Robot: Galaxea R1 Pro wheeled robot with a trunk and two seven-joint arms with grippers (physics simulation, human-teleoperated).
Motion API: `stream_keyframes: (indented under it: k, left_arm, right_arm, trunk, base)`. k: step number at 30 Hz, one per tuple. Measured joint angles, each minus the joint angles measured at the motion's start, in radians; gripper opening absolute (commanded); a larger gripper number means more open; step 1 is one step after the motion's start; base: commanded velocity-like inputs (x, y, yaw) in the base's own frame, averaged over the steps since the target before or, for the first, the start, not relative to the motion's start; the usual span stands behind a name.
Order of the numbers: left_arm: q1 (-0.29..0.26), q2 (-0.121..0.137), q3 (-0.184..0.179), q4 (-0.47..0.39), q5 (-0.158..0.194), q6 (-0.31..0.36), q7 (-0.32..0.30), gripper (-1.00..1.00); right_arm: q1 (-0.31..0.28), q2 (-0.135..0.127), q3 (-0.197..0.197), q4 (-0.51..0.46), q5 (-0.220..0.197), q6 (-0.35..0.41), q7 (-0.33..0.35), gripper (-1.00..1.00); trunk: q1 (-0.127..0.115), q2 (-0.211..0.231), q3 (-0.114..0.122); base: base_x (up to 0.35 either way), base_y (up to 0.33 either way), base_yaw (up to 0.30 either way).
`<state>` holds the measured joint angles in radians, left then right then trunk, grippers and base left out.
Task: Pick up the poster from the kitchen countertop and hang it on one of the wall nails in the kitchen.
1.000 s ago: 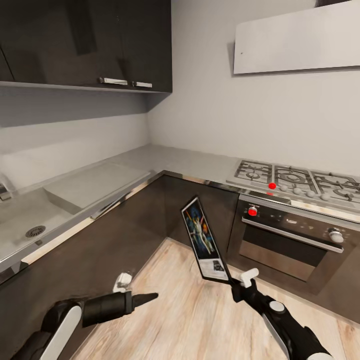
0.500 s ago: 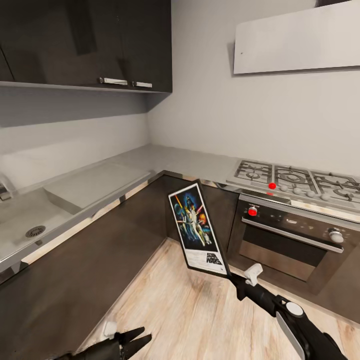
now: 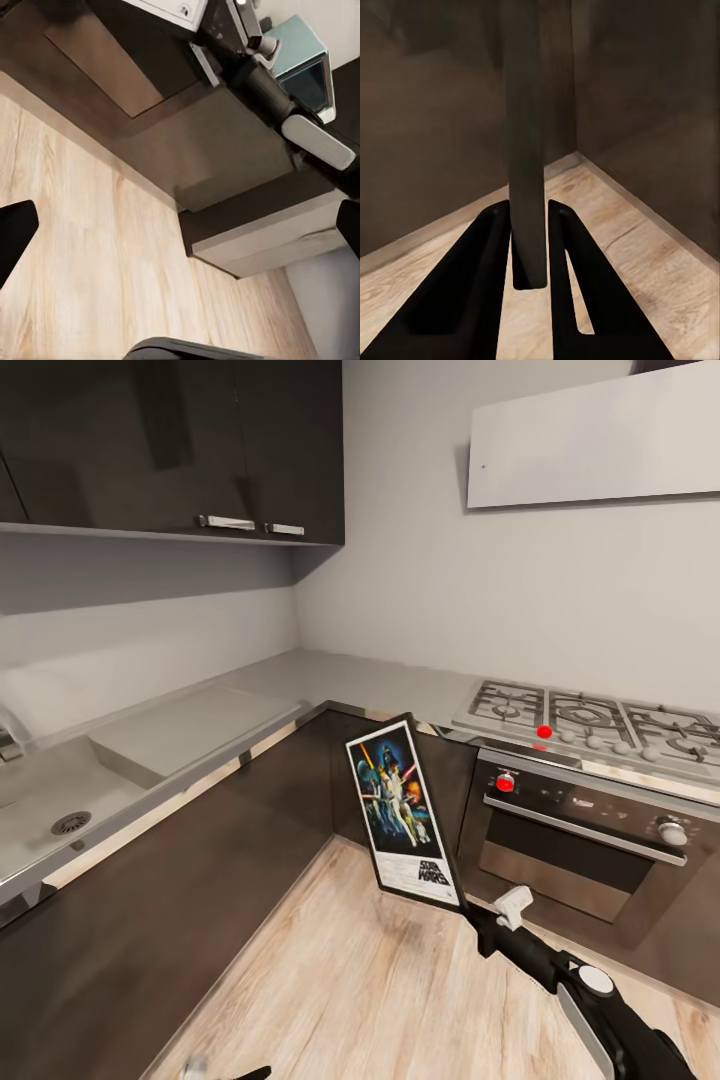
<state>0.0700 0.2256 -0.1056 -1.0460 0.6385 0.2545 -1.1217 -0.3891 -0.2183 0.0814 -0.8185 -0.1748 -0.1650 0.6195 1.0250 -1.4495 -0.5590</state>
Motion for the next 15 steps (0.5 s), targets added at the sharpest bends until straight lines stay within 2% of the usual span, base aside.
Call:
stream_keyframes:
  k: [1, 4, 7, 9, 11, 15]
  left_arm:
    - [0.0, 0.0, 0.0, 0.006, 0.0, -0.004, -0.002, 1.0]
    - [-0.001, 0.0, 0.002, 0.016, 0.0, -0.011, -0.006, 1.0]
    - [-0.001, 0.0, 0.002, 0.017, 0.0, -0.011, -0.006, 1.0]
    - [0.0, 0.002, 0.004, 0.017, 0.0, -0.012, -0.007, 1.0]
    - [0.0, 0.007, 0.008, 0.017, 0.001, -0.012, -0.007, 1.0]
    - [0.0, 0.016, 0.012, 0.022, 0.003, -0.012, -0.008, 1.0]
  right_arm:
    - [0.0, 0.0, -0.001, -0.003, -0.001, 0.0, 0.0, -1.0]
    - [0.023, 0.0, -0.002, -0.108, -0.003, 0.002, 0.001, -1.0]
    - [0.07, 0.0, -0.003, -0.199, -0.003, 0.013, 0.002, -1.0]
    - [0.121, 0.0, -0.003, -0.308, -0.004, 0.085, 0.003, -1.0]
    - [0.146, 0.0, -0.003, -0.366, -0.003, 0.146, 0.003, -1.0]
    - [0.167, 0.0, -0.003, -0.409, 0.001, 0.193, 0.003, -1.0]
  trunk:
    - [0.0, 0.0, 0.0]
    - [0.0, 0.0, 0.0]
    - [0.0, 0.0, 0.0]
    - [0.0, 0.0, 0.0]
    - [0.0, 0.0, 0.0]
    - [0.0, 0.0, 0.0]
  base:
    - [0.0, 0.0, 0.0]
    - [0.0, 0.0, 0.0]
    - [0.0, 0.0, 0.0]
    - [0.0, 0.0, 0.0]
    - [0.0, 0.0, 0.0]
    - [0.0, 0.0, 0.0]
